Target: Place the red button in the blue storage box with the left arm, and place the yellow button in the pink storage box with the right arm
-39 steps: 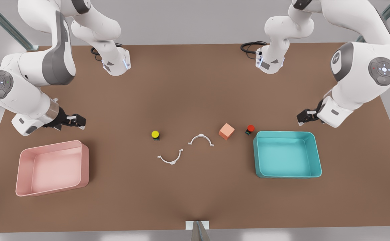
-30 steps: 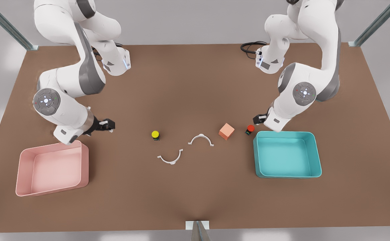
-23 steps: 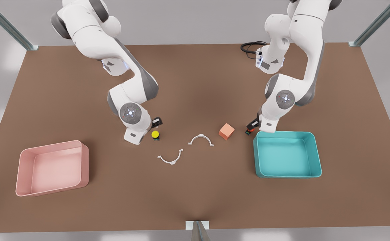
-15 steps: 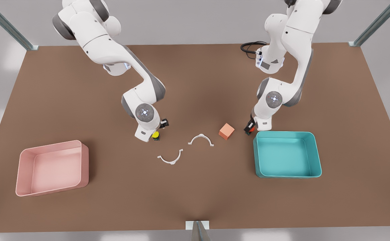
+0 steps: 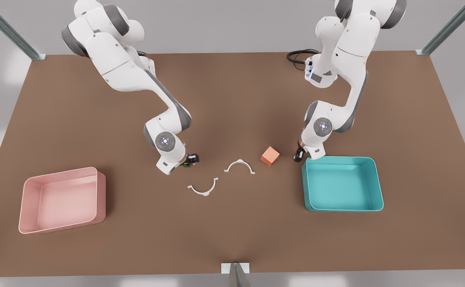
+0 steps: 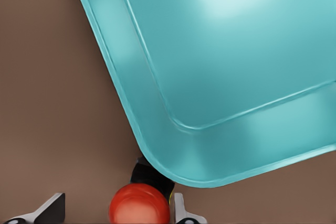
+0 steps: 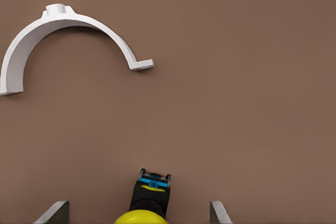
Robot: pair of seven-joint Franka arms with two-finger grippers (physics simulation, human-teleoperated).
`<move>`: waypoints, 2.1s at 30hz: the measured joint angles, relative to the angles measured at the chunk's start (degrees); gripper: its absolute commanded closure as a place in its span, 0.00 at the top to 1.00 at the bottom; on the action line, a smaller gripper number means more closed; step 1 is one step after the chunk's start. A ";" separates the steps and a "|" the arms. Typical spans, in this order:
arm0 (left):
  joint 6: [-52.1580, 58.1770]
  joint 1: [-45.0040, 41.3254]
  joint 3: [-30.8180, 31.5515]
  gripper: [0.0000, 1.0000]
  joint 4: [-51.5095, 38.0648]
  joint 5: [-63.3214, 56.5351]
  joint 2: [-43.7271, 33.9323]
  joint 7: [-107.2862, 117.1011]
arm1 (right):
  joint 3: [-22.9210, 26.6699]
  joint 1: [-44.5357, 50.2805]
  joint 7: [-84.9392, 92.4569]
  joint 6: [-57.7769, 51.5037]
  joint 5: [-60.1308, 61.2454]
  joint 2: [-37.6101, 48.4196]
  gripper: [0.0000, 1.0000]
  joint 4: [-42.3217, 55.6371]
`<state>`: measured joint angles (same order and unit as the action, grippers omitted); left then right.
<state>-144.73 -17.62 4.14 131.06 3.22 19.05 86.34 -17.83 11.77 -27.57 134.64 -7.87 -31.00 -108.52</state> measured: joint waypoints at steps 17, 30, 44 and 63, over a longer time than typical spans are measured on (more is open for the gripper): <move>0.93 -0.77 0.20 0.48 -0.69 -1.39 -3.55 6.20 | -0.65 0.01 -4.28 3.36 -0.77 -0.42 0.60 -4.27; 25.19 14.97 -1.09 0.48 -22.60 -3.37 -2.00 -2.34 | -0.70 -0.09 -5.35 2.95 -0.61 2.18 0.54 -4.03; 50.78 7.40 -0.82 1.00 -56.57 -5.26 -4.89 -33.56 | -0.59 -26.11 7.91 -20.02 -0.41 14.88 0.55 4.37; 63.71 5.70 -1.43 1.00 -59.26 -6.39 -7.83 -67.65 | -15.62 -40.93 38.62 -29.35 -2.21 7.59 1.00 26.16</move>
<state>-81.02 -11.92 2.71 71.80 -3.17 11.22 18.69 -33.45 -29.16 11.05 105.28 -10.08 -23.40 -82.35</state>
